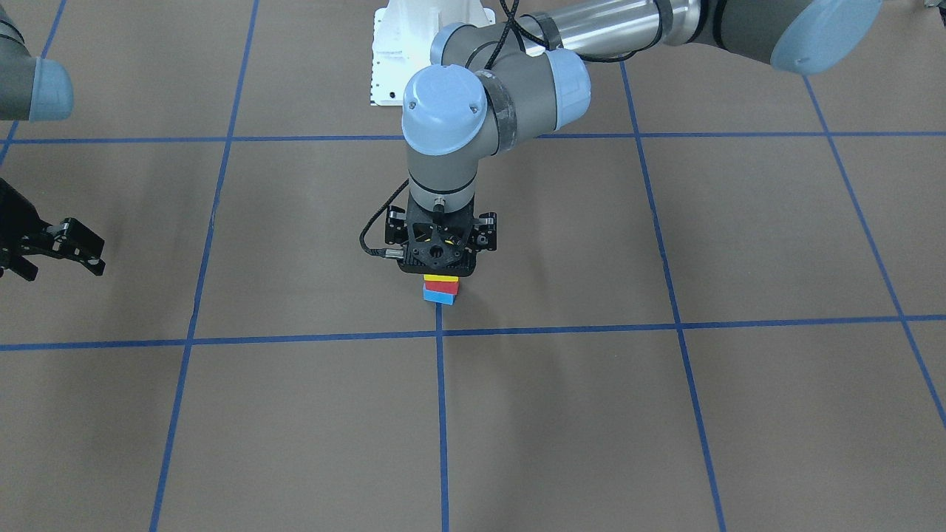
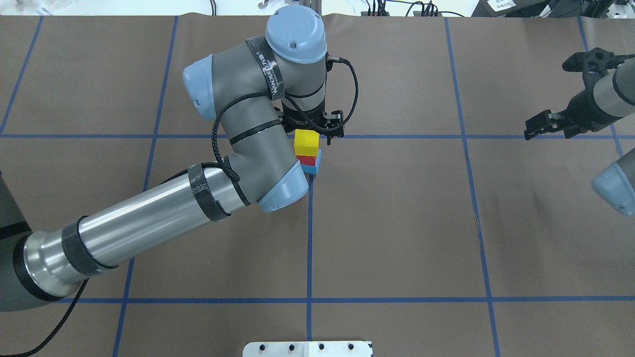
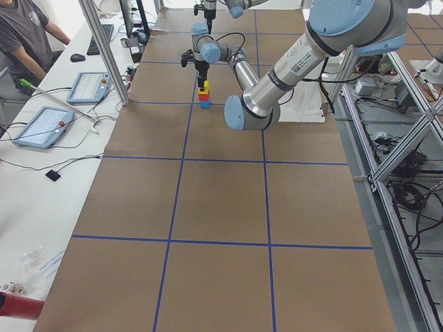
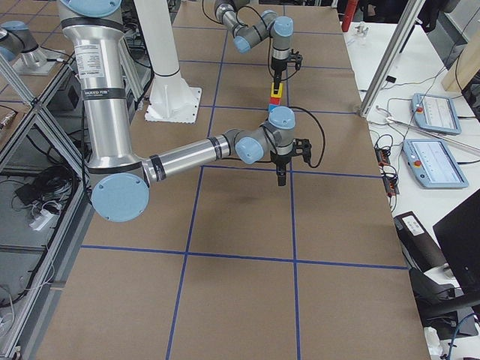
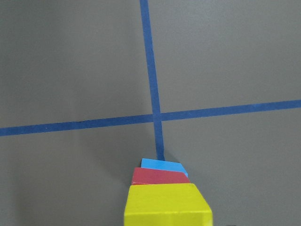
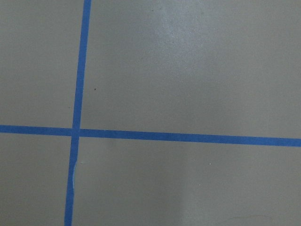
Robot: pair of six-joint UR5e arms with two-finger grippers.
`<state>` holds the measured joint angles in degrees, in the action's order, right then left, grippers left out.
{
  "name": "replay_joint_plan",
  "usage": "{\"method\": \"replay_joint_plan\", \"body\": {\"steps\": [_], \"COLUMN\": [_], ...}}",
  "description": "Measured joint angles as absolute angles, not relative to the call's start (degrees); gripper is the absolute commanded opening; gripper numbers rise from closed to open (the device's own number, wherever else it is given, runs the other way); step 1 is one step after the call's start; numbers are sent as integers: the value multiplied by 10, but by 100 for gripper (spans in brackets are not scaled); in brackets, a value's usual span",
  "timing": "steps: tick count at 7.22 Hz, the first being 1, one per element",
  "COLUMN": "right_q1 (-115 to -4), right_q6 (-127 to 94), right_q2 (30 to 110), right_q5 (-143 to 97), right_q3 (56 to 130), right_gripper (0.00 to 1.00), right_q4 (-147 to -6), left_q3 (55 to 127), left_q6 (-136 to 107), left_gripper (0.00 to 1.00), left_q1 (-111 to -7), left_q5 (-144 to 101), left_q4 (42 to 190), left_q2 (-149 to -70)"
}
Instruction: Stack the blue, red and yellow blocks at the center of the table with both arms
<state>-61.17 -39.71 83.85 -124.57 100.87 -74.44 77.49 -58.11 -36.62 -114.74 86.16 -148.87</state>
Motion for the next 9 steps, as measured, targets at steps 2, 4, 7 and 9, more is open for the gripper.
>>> {"method": "replay_joint_plan", "body": {"steps": [2, 4, 7, 9], "right_q1": [-613, -627, -675, -720], "right_q6": [-396, -392, -377, -321], "right_q2": [840, 844, 848, 853], "right_q5": [-1245, -1246, -1279, -1331], "right_q3": [1009, 1006, 1003, 981], "right_gripper": [100, 100, 100, 100], "right_q4": [-744, -745, -746, -747], "left_q3": [888, 1066, 1167, 1104], "left_q6": [-579, -520, -281, -112], "left_gripper": [99, 99, 99, 99], "left_q1": [-382, -428, -584, -717], "left_q5": [-1150, -1154, -1215, -1288], "left_q4": [790, 725, 751, 813], "left_q2": [-1452, -1318, -1068, -967]}}
